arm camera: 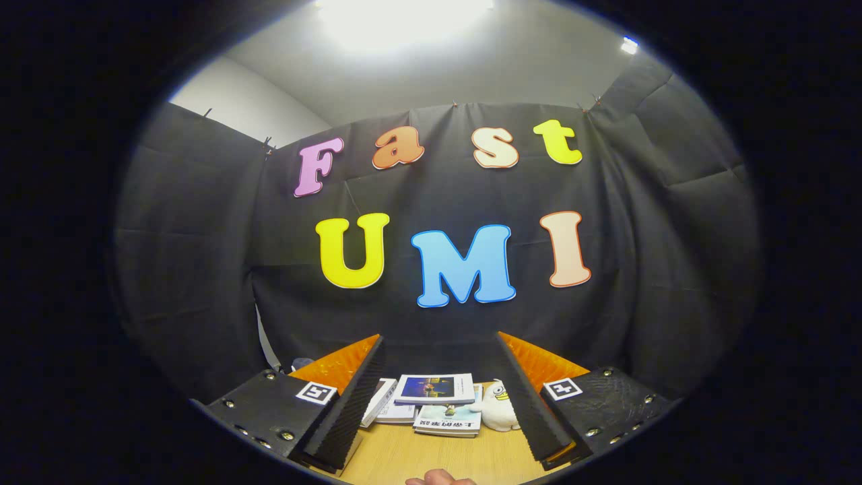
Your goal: Open the storage box then place both shoes into the box .Put the left shoe in first, then the right shoe, with the right side of both shoes facing outward in a uniform manner.
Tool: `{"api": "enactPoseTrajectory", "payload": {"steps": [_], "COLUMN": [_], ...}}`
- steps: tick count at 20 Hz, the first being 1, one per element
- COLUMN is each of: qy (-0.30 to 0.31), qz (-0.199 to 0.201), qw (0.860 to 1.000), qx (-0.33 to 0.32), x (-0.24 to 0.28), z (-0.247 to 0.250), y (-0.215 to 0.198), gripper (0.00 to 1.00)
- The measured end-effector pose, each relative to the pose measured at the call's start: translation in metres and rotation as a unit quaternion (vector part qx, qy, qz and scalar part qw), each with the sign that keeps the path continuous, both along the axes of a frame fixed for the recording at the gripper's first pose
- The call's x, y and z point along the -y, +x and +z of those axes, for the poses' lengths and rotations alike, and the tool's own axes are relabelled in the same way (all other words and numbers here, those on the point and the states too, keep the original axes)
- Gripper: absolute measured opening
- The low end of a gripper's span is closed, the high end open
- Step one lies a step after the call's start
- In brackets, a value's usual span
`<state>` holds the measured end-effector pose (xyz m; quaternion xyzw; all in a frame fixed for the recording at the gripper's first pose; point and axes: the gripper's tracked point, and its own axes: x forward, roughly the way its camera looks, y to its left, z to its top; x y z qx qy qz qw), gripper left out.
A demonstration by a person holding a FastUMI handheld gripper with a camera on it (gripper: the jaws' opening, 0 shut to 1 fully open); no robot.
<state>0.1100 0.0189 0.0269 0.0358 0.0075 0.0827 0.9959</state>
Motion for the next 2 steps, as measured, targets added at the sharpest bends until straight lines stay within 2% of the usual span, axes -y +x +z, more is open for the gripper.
{"api": "enactPoseTrajectory", "payload": {"steps": [2], "qy": [0.009], "qz": [0.002], "qw": [1.000], "qx": [-0.003], "x": [0.0046], "z": [-0.0037], "y": [-0.0003], "gripper": [0.96]}}
